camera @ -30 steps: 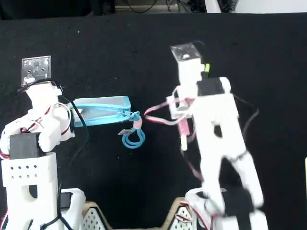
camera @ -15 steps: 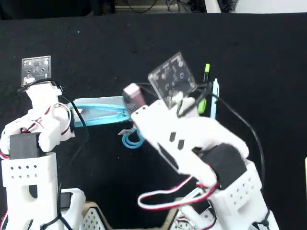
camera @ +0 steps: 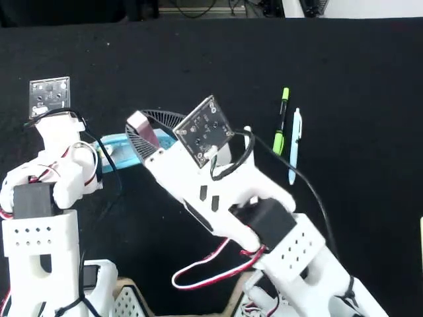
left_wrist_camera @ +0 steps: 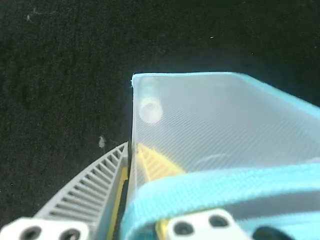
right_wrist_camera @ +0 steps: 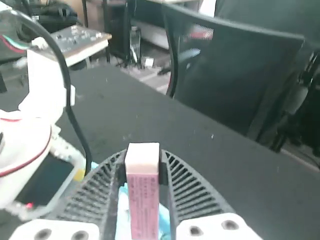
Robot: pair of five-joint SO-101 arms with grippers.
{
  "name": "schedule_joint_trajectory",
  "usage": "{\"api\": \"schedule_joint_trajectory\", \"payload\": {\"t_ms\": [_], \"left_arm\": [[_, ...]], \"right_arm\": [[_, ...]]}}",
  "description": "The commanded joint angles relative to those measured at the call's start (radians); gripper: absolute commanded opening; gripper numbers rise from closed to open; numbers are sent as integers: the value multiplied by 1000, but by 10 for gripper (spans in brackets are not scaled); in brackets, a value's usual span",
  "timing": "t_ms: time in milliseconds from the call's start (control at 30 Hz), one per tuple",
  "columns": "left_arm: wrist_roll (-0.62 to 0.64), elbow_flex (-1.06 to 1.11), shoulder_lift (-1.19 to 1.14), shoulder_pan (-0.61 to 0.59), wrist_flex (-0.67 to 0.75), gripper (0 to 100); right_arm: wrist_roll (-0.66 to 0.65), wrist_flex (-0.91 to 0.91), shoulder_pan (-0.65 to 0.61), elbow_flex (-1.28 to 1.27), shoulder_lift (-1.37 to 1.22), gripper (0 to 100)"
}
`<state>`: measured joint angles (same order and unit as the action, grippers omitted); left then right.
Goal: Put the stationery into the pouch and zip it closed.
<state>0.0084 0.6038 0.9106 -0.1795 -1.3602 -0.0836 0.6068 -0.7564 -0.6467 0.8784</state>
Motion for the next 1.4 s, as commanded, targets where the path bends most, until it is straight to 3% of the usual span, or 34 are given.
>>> {"api": "schedule_joint_trajectory", "payload": {"t_ms": [0, 200, 433, 600, 900, 1267, 1367], "left_arm": [[6, 5, -8, -15, 6, 30], [6, 5, -8, -15, 6, 30], [6, 5, -8, -15, 6, 30], [6, 5, -8, -15, 6, 30], [6, 5, -8, -13, 6, 30], [6, 5, -8, -13, 6, 30], [6, 5, -8, -13, 8, 30]], "right_arm": [[-5, -146, -32, -58, 27, 11], [-12, -272, -137, -208, 25, 11], [-11, -416, -68, -341, 27, 11], [-6, -382, -37, -394, 117, 11], [-14, -206, -120, -532, 469, 11], [-14, -199, -120, -621, 518, 11], [-68, -138, -120, -607, 522, 11]]}}
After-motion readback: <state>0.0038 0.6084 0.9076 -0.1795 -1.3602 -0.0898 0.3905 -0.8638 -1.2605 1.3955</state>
